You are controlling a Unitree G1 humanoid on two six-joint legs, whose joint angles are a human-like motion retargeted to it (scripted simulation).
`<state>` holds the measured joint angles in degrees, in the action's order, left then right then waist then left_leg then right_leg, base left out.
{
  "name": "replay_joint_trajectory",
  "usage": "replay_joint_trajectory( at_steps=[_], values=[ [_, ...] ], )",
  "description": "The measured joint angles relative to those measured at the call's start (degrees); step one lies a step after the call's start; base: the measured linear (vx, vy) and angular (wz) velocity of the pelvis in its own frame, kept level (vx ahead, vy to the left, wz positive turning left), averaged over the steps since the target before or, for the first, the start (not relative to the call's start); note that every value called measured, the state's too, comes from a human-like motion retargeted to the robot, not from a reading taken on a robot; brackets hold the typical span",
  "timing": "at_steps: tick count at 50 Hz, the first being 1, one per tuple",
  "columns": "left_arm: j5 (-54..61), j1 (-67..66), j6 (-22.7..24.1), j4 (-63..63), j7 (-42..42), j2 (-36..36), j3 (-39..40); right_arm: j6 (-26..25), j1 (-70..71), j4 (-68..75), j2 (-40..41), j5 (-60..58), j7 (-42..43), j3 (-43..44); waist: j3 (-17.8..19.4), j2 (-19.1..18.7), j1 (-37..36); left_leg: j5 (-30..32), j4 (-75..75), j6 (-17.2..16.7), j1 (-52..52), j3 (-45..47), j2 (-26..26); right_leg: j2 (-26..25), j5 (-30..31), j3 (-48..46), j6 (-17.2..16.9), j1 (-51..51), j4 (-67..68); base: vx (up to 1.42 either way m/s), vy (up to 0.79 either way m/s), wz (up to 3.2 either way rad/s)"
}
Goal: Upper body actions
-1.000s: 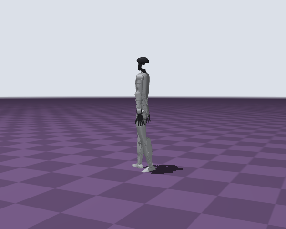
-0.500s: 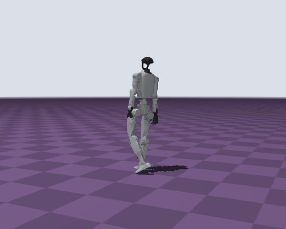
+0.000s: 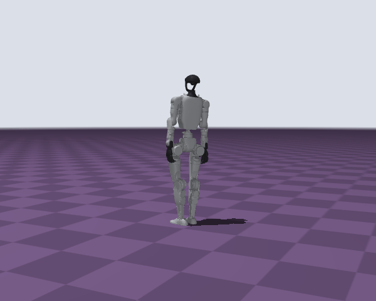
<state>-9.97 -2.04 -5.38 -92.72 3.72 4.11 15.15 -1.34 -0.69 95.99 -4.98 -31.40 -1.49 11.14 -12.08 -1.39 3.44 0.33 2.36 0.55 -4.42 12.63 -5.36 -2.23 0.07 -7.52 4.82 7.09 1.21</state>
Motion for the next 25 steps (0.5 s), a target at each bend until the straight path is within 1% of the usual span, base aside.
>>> replay_joint_trajectory(
  at_steps=[5,14,25],
  values=[
    [2.2,0.4,-0.3,-0.5,0.4,0.2,1.2,0.9,0.4,-1.4,0.4,-1.6,0.4,-1.0,-0.1,0.1,-0.1,-0.4,0.0,0.7,1.0,1.0,-0.3,0.4,0.1,0.5,-0.8,-0.5,0.4,0.15,-0.03,-0.19],
    [1.5,0.7,0.4,0.6,0.3,-0.1,0.6,2.1,1.2,-2.6,0.3,0.3,-0.3,-0.1,-0.7,0.3,-0.2,-0.5,0.3,1.4,1.4,2.3,-0.9,0.9,0.5,1.5,-1.8,-0.1,0.8,0.08,0.00,-0.11],
    [0.9,0.3,0.4,-0.1,0.7,-0.6,0.0,2.0,0.7,-1.8,0.1,-1.1,0.6,-0.3,-0.6,0.2,-0.2,-0.4,0.7,1.6,1.8,4.8,-1.0,1.0,1.5,3.4,-2.8,0.8,1.3,0.00,0.00,-0.15]
  ],
)
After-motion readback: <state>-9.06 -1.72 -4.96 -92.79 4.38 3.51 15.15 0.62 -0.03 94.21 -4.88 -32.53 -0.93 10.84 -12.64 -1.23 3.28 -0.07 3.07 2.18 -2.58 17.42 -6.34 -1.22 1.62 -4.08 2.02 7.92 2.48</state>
